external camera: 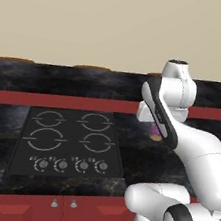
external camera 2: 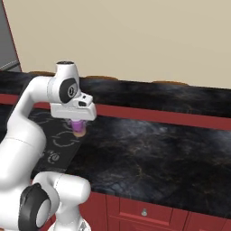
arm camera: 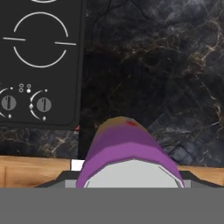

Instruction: Four empty soda cans are scattered around the kitchen. Gather all the cans and cluster them next to the stove for recycling.

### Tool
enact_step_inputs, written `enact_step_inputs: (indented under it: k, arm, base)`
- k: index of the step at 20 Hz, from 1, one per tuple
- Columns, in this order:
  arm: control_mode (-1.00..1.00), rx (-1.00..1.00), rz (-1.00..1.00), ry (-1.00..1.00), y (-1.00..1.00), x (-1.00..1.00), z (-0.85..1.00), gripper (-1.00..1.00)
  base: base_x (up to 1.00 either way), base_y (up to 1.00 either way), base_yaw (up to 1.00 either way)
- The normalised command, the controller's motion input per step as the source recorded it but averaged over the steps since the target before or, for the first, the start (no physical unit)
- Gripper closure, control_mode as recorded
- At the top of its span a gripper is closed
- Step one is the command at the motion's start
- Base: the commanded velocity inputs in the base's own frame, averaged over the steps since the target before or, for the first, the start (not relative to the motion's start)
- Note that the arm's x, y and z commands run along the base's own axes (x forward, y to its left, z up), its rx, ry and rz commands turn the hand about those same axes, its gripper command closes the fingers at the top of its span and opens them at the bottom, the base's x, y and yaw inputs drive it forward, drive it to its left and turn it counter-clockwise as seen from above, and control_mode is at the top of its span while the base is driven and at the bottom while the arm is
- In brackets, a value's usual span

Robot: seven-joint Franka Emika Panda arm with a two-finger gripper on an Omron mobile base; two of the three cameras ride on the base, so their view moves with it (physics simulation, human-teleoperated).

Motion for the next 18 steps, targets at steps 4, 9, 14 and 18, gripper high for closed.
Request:
enact_step_inputs:
  k: [4, 9, 14, 18]
  arm:
    - [-1.00, 0.03, 0.02, 0.01, -0.25, 0.30, -0.27, 1.00]
    - [-1.00, 0.01, 0.08, 0.00, -0.03, 0.37, -0.39, 1.00]
    - [-1.00, 0.00, 0.11, 0.00, 0.00, 0.33, -0.37, 1.00]
    - [-1.00, 0.00, 0.11, 0.00, 0.01, 0.30, -0.38, 1.00]
  base:
    - [0.00, 0.00, 0.00]
    - [0.00, 0.00, 0.00]
    - [0.00, 0.00, 0.00]
    - [0.00, 0.00, 0.00]
